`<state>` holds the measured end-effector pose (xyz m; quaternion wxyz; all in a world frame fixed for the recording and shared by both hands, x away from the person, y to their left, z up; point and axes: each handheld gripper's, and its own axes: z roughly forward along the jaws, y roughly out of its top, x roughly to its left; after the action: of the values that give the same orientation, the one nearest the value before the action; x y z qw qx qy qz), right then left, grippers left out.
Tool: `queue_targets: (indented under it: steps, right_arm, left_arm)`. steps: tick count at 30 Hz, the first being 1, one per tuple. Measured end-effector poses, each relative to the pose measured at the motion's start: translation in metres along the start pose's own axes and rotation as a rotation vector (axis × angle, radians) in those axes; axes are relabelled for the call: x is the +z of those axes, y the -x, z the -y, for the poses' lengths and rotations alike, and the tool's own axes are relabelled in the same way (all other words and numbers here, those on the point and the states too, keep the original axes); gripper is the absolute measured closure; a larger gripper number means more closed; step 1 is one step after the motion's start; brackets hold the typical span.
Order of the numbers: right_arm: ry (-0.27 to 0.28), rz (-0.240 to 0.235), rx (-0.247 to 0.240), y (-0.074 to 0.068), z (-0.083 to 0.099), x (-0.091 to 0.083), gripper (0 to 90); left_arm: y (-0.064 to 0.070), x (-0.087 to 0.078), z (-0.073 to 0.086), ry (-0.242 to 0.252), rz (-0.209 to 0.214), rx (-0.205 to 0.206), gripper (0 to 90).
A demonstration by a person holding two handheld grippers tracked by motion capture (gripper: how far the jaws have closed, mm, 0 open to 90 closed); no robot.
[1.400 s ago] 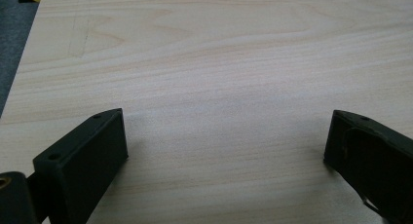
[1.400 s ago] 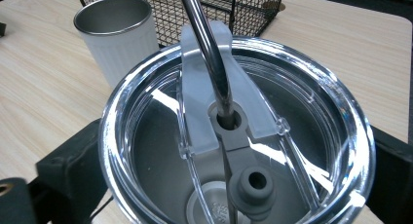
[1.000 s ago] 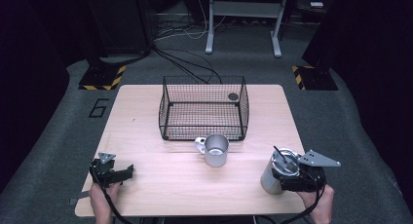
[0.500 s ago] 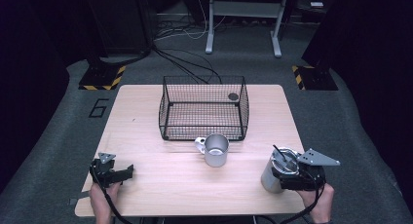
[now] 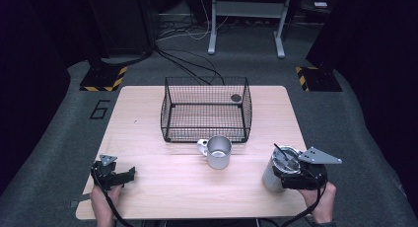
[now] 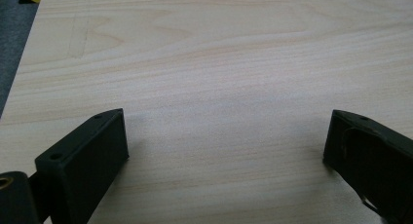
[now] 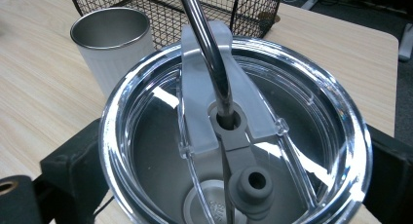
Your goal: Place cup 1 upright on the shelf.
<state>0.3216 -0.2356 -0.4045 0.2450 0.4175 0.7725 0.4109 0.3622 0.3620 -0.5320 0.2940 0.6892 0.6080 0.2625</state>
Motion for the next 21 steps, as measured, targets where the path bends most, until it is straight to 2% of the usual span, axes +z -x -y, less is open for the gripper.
queue_targets:
  steps: [21]
  right_arm:
    - [0.011,-0.015,-0.033,-0.004,-0.022,0.004,3.2]
  left_arm:
    - [0.0,0.0,0.0,0.004,0.001,0.003,2.0]
